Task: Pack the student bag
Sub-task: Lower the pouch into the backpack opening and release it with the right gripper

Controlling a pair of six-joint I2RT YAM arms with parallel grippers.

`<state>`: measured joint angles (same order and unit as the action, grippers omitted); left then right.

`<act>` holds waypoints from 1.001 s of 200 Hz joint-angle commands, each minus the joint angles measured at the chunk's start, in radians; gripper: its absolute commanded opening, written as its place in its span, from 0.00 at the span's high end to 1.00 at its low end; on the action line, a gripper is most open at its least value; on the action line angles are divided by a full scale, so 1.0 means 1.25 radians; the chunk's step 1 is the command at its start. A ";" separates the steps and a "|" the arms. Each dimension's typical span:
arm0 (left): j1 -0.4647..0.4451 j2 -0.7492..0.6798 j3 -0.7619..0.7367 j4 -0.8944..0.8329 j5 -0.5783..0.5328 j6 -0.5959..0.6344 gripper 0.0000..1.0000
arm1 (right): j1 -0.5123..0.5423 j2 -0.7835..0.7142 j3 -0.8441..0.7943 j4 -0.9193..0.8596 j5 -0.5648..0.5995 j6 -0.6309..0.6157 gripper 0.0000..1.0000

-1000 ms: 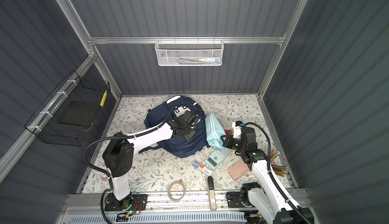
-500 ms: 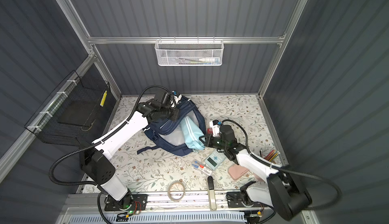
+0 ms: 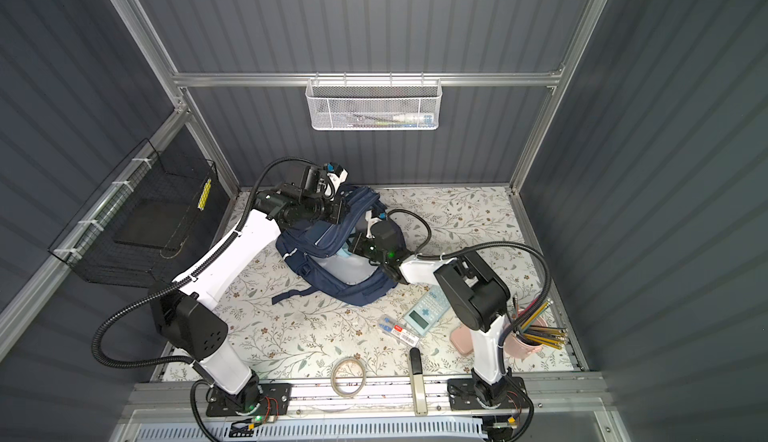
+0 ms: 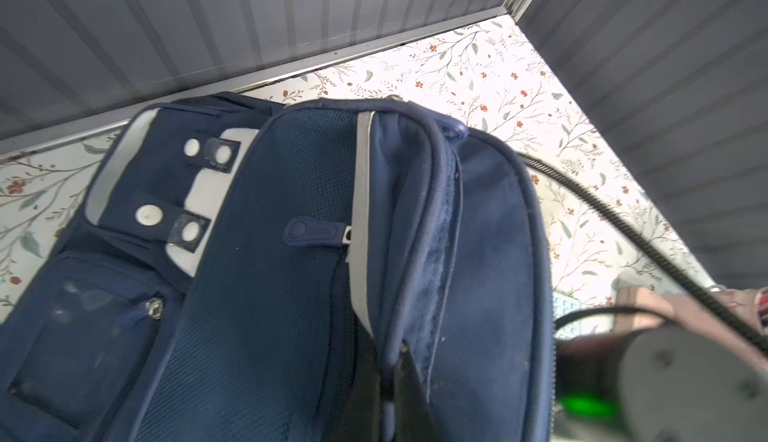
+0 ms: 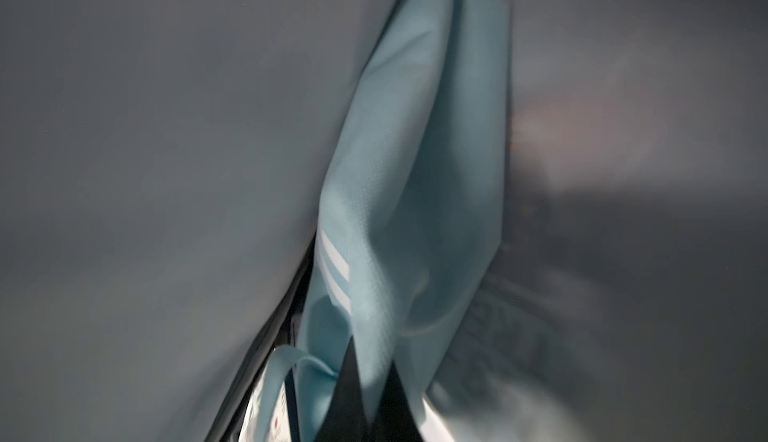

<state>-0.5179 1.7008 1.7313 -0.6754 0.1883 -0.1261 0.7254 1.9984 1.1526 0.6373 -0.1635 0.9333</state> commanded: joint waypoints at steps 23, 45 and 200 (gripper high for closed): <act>0.005 -0.047 -0.043 0.091 0.091 -0.082 1.00 | 0.018 0.085 0.086 0.039 0.110 0.035 0.73; 0.018 -0.066 -0.119 0.127 0.063 -0.124 1.00 | 0.008 0.019 0.017 0.010 0.092 0.015 0.51; 0.032 -0.082 -0.406 0.183 0.030 -0.168 1.00 | -0.141 -0.772 -0.410 -0.804 0.051 -0.241 0.11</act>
<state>-0.4911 1.6173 1.2728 -0.3939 0.3004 -0.3157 0.6010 1.1187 0.6750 -0.2035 -0.0189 0.7147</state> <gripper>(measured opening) 0.068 0.883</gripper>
